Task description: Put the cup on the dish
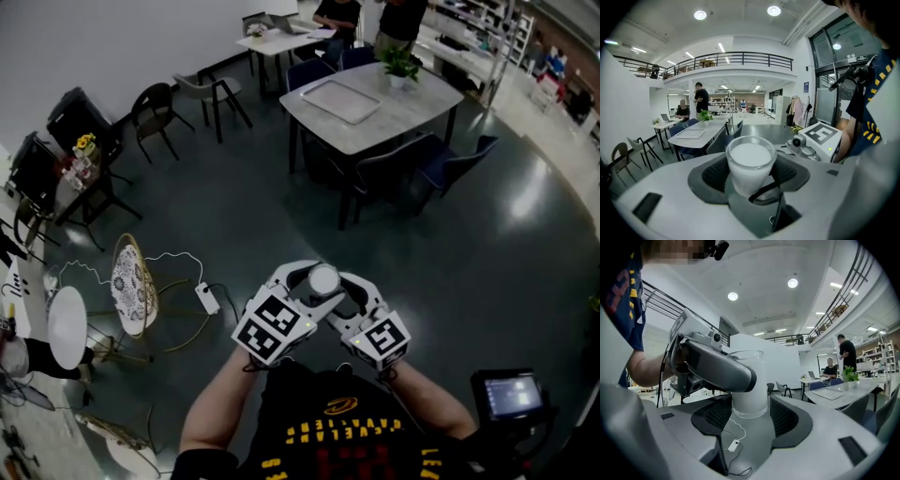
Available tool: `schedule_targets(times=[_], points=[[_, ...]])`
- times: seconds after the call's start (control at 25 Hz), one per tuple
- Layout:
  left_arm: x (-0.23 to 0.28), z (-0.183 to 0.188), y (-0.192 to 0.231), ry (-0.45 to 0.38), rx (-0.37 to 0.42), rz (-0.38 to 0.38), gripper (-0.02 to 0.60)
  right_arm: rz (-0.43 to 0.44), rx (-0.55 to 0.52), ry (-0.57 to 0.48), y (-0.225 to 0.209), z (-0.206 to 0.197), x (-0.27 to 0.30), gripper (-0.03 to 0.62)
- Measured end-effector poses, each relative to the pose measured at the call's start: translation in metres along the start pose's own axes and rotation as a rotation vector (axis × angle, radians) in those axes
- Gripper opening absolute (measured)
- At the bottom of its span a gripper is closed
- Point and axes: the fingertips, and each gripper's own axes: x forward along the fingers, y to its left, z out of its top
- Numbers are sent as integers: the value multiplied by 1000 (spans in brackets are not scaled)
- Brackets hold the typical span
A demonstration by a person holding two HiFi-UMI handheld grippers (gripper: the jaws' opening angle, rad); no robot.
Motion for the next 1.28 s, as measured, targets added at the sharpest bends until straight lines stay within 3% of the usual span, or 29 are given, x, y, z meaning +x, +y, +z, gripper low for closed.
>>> schedule_targets(times=[0.28,0.52,0.92,1.28], points=[[0,-25,38,24,-40,42,267,93,23,22,3,-15,45,255],[-34,-43,106,10,-67,85,266,145,-3,11,19,-12,120,253],[-97,-71,216,-59,-104,120,267,148,-5,9,51,0,243,250],[-105,-79,271,-136,-137,130,265,146,-18,49,45,-1,297,250]])
